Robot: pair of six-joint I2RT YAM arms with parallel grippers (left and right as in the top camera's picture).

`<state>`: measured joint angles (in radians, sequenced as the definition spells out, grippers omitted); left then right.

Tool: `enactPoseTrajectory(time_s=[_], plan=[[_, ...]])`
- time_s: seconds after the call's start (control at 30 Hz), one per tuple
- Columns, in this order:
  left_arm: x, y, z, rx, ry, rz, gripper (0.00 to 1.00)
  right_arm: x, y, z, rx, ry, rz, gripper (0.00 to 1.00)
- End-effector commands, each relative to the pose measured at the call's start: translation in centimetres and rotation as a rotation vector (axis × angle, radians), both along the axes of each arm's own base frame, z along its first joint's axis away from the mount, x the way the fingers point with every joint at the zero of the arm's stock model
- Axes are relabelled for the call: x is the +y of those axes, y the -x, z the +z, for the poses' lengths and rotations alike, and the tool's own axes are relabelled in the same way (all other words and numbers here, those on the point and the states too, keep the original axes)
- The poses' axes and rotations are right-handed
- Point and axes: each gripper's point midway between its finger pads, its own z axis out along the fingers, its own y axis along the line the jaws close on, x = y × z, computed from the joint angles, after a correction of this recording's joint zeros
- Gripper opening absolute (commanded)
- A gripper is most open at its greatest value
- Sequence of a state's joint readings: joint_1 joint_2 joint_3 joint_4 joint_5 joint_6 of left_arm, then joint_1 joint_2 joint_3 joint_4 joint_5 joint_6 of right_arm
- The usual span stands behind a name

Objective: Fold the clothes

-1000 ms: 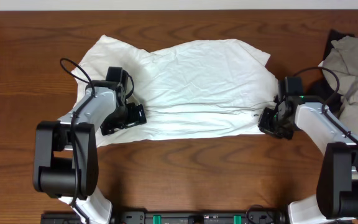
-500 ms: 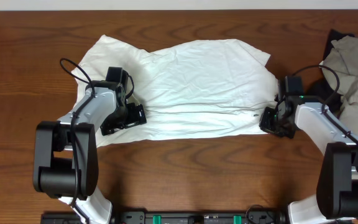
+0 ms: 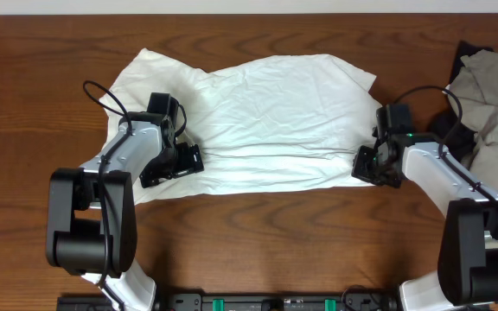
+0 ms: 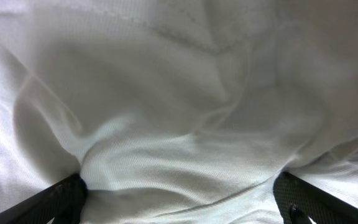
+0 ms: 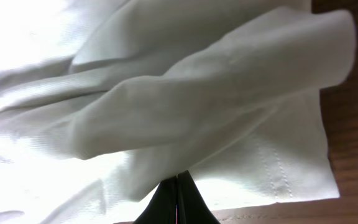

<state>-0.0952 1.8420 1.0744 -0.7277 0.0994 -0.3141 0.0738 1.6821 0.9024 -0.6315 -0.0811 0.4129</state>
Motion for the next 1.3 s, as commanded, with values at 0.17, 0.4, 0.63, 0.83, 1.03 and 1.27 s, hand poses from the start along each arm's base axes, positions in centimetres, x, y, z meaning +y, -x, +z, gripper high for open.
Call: enactPoseTrajectory(time_s=[0.17,0.4,0.63,0.83,1.03,1.27], plan=[[-0.1,0.5,-1.5,0.023,0.015,-0.013,0.98,0.4,-0.6,0.2,-0.01,-0.004,0.0,0.01],[-0.1,0.6,-1.5,0.026,0.015,-0.013,0.98,0.3,0.3,-1.8,0.063,0.004,-0.013,0.01],[-0.1,0.6,-1.5,0.026,0.014,-0.013,0.98,-1.5,1.7,-3.0,0.137,0.09,-0.064,0.01],[0.5,0.5,-1.5,0.026,0.01,0.003,0.98,-3.2,3.0,-2.9,0.194,0.119,-0.111,0.01],[1.6,0.2,-1.2,0.024,0.01,0.033,0.98,-4.8,3.9,-2.3,0.245,0.144,-0.152,0.01],[2.1,-0.2,-0.2,0.024,0.012,0.024,0.98,-5.2,3.9,-1.8,0.258,0.151,-0.158,0.01]])
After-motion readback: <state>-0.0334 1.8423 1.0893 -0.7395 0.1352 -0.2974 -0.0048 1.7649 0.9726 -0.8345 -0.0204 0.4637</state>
